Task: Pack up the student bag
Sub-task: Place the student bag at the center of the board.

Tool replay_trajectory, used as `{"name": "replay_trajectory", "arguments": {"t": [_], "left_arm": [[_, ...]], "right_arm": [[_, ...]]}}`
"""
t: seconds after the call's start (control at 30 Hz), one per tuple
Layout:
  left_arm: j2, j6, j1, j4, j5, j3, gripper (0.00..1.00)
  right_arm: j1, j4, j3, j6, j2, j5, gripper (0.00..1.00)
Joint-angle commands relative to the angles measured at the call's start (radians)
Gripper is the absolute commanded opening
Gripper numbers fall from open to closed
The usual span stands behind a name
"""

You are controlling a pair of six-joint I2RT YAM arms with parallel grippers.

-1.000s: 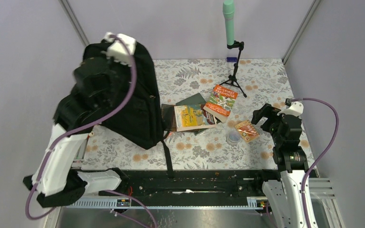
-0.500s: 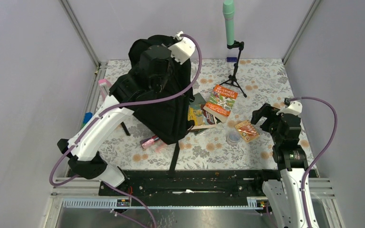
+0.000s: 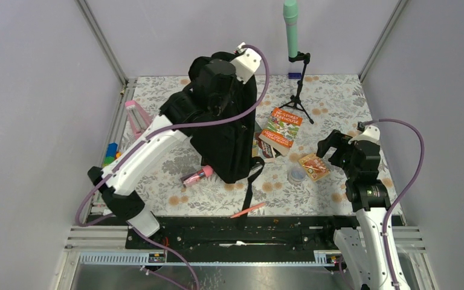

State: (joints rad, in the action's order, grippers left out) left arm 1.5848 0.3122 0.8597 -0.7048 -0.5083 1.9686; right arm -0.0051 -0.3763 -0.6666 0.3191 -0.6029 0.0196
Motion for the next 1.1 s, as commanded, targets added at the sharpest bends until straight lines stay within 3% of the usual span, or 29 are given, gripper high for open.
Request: {"name": "replay_trajectory", "arguments": {"t": [0.0, 0.27, 0.47, 0.5, 0.63, 0.77, 0.9, 1.07], "left_arm": [[0.097, -0.122, 0.003, 0.052, 0.031, 0.096, 0.0], [0.239, -0.21, 0.002, 0.134, 0.07, 0.062, 0.0], [0.324, -0.307, -0.028, 0.18, 0.114, 0.057, 0.1], [0.337, -0.323, -0.036, 0.184, 0.134, 0.054, 0.16], [0.351, -0.356, -0.046, 0.201, 0.183, 0.025, 0.59], [0.277, -0.357, -0.046, 0.254, 0.194, -0.056, 0.85], [0.145, -0.349, -0.045, 0.341, 0.245, -0.203, 0.99], [-0.032, -0.362, -0.045, 0.376, 0.305, -0.355, 0.99]], "right_arm": [[-0.004, 0.013, -0.04, -0.002, 0.001, -0.016, 0.98], [-0.004, 0.011, -0.037, 0.011, -0.01, -0.069, 0.99], [-0.004, 0.012, -0.04, 0.03, -0.022, -0.124, 0.98], [-0.004, 0.012, -0.039, 0.031, -0.024, -0.133, 0.98], [-0.004, 0.012, -0.034, 0.033, -0.031, -0.156, 0.98], [-0.004, 0.014, -0.025, 0.031, -0.043, -0.165, 0.98], [-0.004, 0.044, -0.016, 0.038, -0.071, -0.201, 0.98], [-0.004, 0.083, -0.009, 0.044, -0.105, -0.277, 0.95]]}}
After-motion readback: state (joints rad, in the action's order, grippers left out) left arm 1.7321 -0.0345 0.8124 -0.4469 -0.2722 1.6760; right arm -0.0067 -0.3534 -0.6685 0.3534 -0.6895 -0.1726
